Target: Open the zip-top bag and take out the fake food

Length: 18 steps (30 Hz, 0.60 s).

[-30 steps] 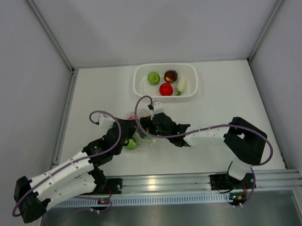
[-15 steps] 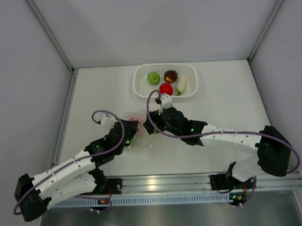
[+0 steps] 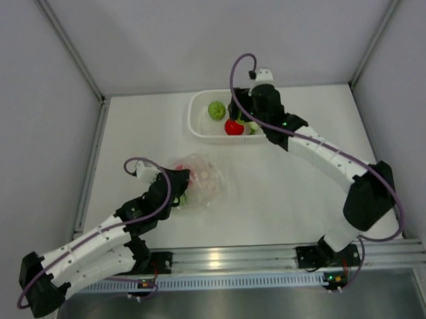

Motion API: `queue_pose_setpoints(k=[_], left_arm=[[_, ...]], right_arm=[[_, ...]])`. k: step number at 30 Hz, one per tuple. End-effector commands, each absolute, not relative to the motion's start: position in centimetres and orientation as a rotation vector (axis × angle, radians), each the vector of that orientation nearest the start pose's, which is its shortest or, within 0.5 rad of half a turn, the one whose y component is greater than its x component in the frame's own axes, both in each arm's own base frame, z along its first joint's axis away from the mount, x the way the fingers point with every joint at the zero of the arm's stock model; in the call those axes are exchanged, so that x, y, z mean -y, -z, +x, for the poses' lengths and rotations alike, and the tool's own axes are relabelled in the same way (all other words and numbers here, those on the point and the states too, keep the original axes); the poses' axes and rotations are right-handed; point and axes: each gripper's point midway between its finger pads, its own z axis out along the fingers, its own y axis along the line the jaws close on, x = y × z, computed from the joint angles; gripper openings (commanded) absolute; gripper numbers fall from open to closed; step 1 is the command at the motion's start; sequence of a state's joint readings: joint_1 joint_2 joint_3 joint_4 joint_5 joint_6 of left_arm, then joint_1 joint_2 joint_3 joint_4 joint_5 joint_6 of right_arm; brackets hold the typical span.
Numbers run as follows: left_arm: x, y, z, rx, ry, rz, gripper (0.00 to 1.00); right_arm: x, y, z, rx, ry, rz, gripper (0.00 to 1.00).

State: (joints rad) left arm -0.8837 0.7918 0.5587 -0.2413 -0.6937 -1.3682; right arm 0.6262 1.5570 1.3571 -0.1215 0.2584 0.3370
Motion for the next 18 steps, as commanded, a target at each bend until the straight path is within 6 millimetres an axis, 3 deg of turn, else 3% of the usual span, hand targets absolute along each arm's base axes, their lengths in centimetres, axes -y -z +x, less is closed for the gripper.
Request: queue_pose_setpoints(k=[1,6,11,14,15,18], left_arm=[[16.4,-19.7,24.8,-1.772,0.747,-0.881,0.00],[15.9,-21.2,24.7,-1.757,0.736,-0.845,0.00],[15.8,-23.2,24.9,-1.734,0.734,-0.806,0.00],[16.0,-24.0,25.0,-1.732,0.733,-0.787,0.00],[16.1,-24.2,25.1,-1.733,0.734,-0.784,0.00],[16.5,-24.5,25.3,-1.739,0.737,-0.776,0.00]], right_arm=[[-27.4,-25.7,45.2,-1.960,-0.331,-0.208,0.51],[-30.9,-22.7,50.2,-2.016,-0.323,-0.272,0.52],[-33.9,-20.1,51.7,-2.038,-0.366,-0.322,0.59],[-34.9,-20.0,51.9,-2.033,-0.389,-0.338,0.75],[-35.1,-19.7,51.9,-2.036,-0.388,-0.343,0.99],[-35.1,-20.6,52.2,-2.031,-0.379,-0.333,0.99]])
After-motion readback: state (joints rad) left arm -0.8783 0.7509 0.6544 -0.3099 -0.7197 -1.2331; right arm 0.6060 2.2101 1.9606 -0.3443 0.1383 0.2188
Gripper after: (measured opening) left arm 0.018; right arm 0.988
